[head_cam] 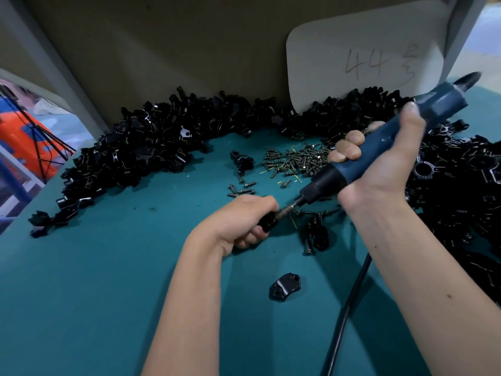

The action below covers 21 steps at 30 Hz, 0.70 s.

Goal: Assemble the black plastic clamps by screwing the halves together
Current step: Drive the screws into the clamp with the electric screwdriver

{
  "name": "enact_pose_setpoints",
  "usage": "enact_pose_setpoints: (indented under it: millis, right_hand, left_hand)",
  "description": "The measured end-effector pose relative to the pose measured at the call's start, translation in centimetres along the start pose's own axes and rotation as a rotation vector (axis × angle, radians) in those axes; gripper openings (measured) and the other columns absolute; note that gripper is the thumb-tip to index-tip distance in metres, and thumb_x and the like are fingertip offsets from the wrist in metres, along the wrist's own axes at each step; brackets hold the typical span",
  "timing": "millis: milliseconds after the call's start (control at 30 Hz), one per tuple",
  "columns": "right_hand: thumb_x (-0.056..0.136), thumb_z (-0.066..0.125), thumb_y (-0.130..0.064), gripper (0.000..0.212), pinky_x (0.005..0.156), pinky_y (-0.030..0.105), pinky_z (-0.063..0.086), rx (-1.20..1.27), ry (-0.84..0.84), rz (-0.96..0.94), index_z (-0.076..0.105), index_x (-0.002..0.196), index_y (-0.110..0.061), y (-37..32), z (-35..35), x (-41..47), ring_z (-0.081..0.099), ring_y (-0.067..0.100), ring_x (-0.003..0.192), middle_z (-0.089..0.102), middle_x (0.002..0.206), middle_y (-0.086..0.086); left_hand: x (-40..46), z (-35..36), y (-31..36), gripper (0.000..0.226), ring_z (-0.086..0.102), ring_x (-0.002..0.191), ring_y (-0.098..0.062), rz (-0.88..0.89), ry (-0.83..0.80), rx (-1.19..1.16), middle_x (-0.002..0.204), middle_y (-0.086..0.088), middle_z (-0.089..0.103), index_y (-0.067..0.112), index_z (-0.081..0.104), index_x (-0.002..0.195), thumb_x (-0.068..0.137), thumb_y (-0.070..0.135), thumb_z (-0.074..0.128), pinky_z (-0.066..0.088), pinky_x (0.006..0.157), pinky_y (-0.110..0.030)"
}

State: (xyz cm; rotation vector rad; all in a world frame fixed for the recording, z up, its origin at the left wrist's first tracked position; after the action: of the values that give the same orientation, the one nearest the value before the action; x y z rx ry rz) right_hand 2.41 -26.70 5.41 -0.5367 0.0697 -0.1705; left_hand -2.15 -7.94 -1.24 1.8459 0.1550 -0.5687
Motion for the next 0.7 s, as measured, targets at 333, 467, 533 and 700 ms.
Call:
enact_pose_setpoints:
  millis: [333, 467, 533, 700]
  right_hand:
    - [0.092, 0.062, -0.062, 0.048, 0.049, 0.025, 0.039, 0.171, 0.132, -0.063, 0.042, 0.08, -0.02, -1.5, -1.0, 0.7, 0.041, 0.012, 0.05, 0.047, 0.066, -0.002]
    - [0.093, 0.062, -0.061, 0.047, 0.05, 0.025, 0.039, 0.118, 0.132, -0.093, 0.042, 0.08, -0.02, -1.2, -0.7, 0.4, 0.041, 0.013, 0.05, 0.047, 0.066, -0.001]
    - [0.094, 0.061, -0.061, 0.047, 0.05, 0.025, 0.039, 0.105, 0.122, -0.098, 0.042, 0.081, -0.02, -1.1, -0.6, 0.4, 0.041, 0.012, 0.05, 0.047, 0.066, -0.002]
    - [0.095, 0.061, -0.06, 0.047, 0.049, 0.025, 0.039, 0.082, 0.138, -0.083, 0.042, 0.079, -0.02, -0.8, -0.6, 0.1, 0.041, 0.012, 0.049, 0.046, 0.064, -0.002]
  left_hand:
    - [0.2, -1.5, 1.9, 0.045, 0.044, 0.045, -0.017, 0.452, 0.178, 0.107, 0.055, -0.001, 0.051, 0.015, 0.05, 0.076, 0.082, 0.043, 0.084, 0.035, 0.044, -0.027]
    - [0.4, -0.6, 1.7, 0.053, 0.05, 0.041, -0.019, 0.426, 0.144, 0.104, 0.056, -0.006, 0.056, 0.02, 0.046, 0.074, 0.071, 0.057, 0.083, 0.042, 0.039, -0.025]
    - [0.5, -0.7, 1.6, 0.052, 0.052, 0.042, -0.019, 0.413, 0.143, 0.101, 0.056, -0.007, 0.056, 0.022, 0.045, 0.072, 0.072, 0.056, 0.084, 0.045, 0.039, -0.025]
    - [0.4, -0.8, 1.4, 0.057, 0.053, 0.042, -0.021, 0.415, 0.14, 0.139, 0.056, -0.006, 0.055, 0.013, 0.043, 0.077, 0.076, 0.05, 0.086, 0.047, 0.041, -0.028]
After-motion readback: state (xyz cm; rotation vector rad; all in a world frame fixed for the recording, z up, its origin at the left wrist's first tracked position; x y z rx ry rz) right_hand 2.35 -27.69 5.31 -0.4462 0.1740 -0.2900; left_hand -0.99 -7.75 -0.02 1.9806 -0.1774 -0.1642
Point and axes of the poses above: each hand's wrist, its own x-axis towards the middle knuckle, its own z-axis out of the palm, y = z × x, the point moved 7 cm from there along x, towards the middle knuckle
